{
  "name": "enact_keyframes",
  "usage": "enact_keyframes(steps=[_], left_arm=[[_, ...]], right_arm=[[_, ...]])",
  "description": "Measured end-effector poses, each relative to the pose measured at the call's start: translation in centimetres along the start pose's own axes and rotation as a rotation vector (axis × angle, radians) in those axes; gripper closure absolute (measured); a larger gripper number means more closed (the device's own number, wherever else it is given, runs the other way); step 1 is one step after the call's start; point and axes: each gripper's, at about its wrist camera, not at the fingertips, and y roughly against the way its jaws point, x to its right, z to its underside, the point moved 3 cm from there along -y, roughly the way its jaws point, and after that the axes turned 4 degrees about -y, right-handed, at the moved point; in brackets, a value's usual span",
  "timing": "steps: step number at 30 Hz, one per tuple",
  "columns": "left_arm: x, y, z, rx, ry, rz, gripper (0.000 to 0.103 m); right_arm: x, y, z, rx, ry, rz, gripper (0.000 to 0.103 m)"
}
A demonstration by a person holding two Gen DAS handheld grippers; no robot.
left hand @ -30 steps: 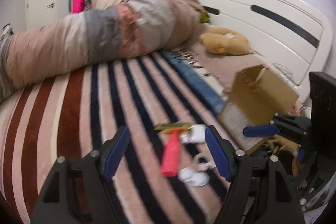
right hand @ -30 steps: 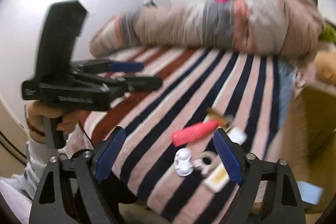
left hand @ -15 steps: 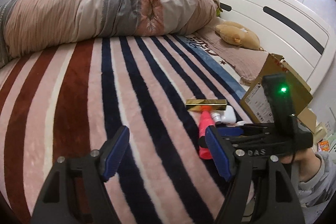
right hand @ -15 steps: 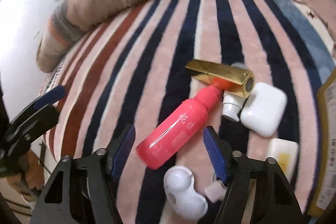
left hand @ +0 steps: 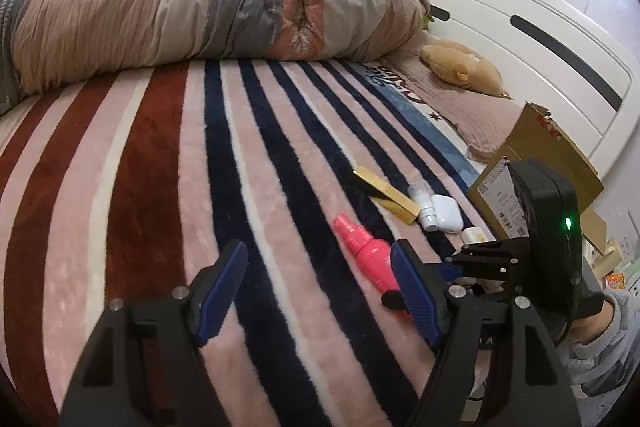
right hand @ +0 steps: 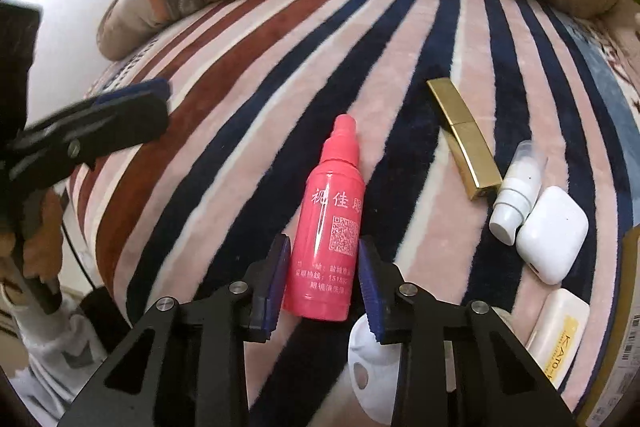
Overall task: Organize rigid objects
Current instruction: 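Grasp the pink spray bottle with the right gripper, then carry the pink spray bottle with the right gripper into the box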
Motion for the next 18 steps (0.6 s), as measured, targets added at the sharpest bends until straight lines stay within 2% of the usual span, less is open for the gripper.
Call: enact_keyframes(steps=[3, 7, 14, 16, 18], left_arm=[[-0.2, -0.1, 0.0, -0.006, 0.014, 0.006, 0.032], [0.3, -0.2, -0.1, -0.014, 0.025, 0.047, 0.032], [3.9, 0.8, -2.1, 0.011, 0.029, 0.221, 0.032], [5.5, 1.6, -3.2, 0.032, 0.014, 0.243, 0.037], [7.5, 2.4, -4.3, 0.054, -0.003, 0.274, 0.055]], right_arm=[[0.3, -1.0, -0.7, -0.01, -0.012, 0.001, 0.074], [-1.4, -0.5, -0.6, 0.046, 0.05, 0.024, 0.076], [-4.2, 7.0, 0.2, 0.21, 0.176, -0.091, 0.076], [-4.7, 9.4, 0.4, 0.262, 0.192, -0.122, 0.076], [-4.9, 11.2, 0.6, 0.301, 0.206, -0.14, 0.076]])
